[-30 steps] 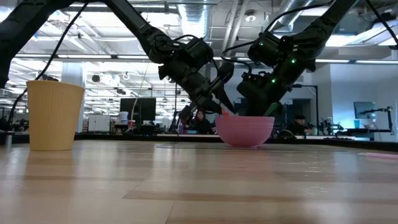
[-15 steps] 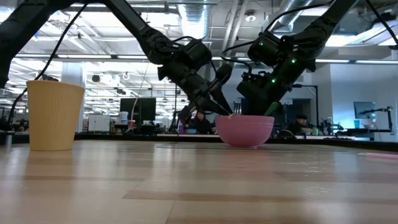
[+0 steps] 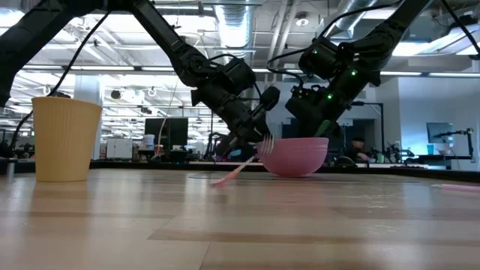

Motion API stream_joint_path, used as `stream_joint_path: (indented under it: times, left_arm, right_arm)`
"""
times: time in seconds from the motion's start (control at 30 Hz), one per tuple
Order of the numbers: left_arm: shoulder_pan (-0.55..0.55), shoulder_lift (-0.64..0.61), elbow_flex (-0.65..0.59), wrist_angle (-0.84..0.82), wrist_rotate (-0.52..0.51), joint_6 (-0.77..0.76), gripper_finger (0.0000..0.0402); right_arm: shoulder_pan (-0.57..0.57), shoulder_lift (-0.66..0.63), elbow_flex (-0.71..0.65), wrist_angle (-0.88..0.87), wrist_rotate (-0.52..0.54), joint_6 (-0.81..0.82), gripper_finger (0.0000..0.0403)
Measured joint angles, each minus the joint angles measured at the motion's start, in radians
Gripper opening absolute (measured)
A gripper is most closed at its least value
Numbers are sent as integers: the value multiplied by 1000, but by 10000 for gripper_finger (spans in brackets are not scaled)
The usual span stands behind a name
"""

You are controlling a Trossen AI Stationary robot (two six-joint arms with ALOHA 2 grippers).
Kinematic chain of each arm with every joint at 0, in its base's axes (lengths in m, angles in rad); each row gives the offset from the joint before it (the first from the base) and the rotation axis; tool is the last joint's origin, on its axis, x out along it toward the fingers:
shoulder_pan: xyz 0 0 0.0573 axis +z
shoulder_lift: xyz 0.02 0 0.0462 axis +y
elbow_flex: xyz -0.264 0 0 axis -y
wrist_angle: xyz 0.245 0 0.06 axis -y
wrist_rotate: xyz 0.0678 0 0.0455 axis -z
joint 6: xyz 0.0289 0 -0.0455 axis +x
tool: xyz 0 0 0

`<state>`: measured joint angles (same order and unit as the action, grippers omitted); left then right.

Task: Pick & Place Utensil
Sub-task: Put the orange fork into the pink bowl

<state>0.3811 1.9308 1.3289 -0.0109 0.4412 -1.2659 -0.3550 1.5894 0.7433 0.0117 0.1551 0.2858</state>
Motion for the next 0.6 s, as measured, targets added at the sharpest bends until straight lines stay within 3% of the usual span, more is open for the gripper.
stream_joint_path:
  times: [0.3, 0.53, 0.6]
  left_arm:
    - [-2, -115, -4, 14, -26, 183, 4]
    - [-74, -298, 0, -43, -31, 559, 4]
    - [-129, -342, 0, -123, -84, 661, 4]
  right_arm:
    - [0, 0, 0, 3, -2, 1, 0]
    - [0, 2, -3, -16, -2, -1, 0]
    - [-2, 2, -3, -11, 0, -5, 0]
